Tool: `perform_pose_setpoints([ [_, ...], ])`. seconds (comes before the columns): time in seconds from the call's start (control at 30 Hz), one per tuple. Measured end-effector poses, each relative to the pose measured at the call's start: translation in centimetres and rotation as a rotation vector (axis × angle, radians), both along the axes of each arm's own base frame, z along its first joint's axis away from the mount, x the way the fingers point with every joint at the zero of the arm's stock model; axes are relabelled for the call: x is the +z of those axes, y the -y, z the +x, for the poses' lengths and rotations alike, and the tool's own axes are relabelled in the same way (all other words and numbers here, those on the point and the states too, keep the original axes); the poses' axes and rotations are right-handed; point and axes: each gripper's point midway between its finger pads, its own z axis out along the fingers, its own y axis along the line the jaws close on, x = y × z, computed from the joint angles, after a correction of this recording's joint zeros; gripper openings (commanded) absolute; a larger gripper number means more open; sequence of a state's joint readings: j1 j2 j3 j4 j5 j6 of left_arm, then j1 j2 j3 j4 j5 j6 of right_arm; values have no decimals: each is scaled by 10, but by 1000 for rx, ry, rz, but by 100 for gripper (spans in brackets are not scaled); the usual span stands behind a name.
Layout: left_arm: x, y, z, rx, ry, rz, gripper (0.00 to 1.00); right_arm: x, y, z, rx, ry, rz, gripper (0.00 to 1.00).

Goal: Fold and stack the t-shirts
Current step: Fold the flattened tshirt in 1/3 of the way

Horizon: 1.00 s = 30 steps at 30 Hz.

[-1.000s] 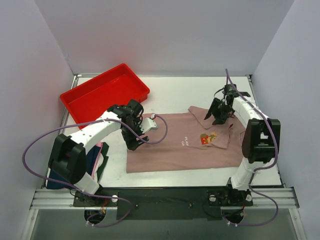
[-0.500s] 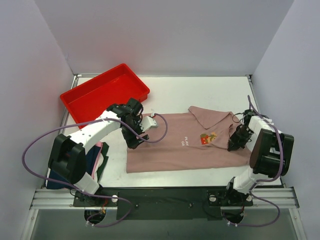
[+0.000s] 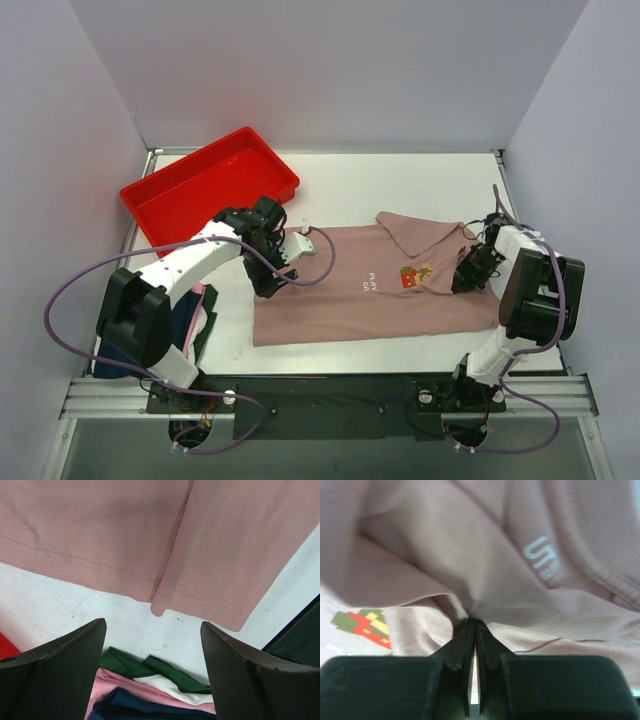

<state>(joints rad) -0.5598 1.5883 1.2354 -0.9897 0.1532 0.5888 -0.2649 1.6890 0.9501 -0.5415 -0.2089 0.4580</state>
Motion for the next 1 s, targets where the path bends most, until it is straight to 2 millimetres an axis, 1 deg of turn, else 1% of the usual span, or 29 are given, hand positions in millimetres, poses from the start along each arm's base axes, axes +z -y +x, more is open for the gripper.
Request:
perform_pose_setpoints([
  [0.1,0,0,0,0,0,0,87,4,-11,11,21,29,19,0],
  [0.17,0,0,0,-1,1,1,87,8,-21,24,43,51,27,0],
  [0.27,0,0,0,-2,2,1,87,14,-38,49,78,86,41,0],
  [0.37,0,0,0,-2,1,1,87,15,-54,76,101,117,59,0],
  [0.47,0,0,0,-2,2,2,87,13,-66,95,121,130,75,0],
  [0.57,0,-1,0,-2,2,3,87,16,-73,107,127,147,94,0],
  [0.7,1,-1,2,1,5,0,87,32,-70,117,153,197,82,0],
  [0.73,2,-1,3,4,7,-2,87,38,-68,116,165,209,66,4],
  [0.77,3,0,4,8,9,-6,87,45,-65,114,178,221,47,10],
  [0.8,5,1,5,10,11,-11,87,53,-62,112,194,231,24,22],
  [0.83,6,2,6,13,14,-16,87,62,-59,109,220,247,-8,26],
  [0.87,8,3,8,14,16,-22,87,70,-56,107,246,263,-42,32],
  [0.93,9,6,11,16,20,-29,87,84,-58,103,360,291,-123,36],
  [1.0,9,8,13,16,18,-31,87,89,-71,98,534,288,-213,37],
])
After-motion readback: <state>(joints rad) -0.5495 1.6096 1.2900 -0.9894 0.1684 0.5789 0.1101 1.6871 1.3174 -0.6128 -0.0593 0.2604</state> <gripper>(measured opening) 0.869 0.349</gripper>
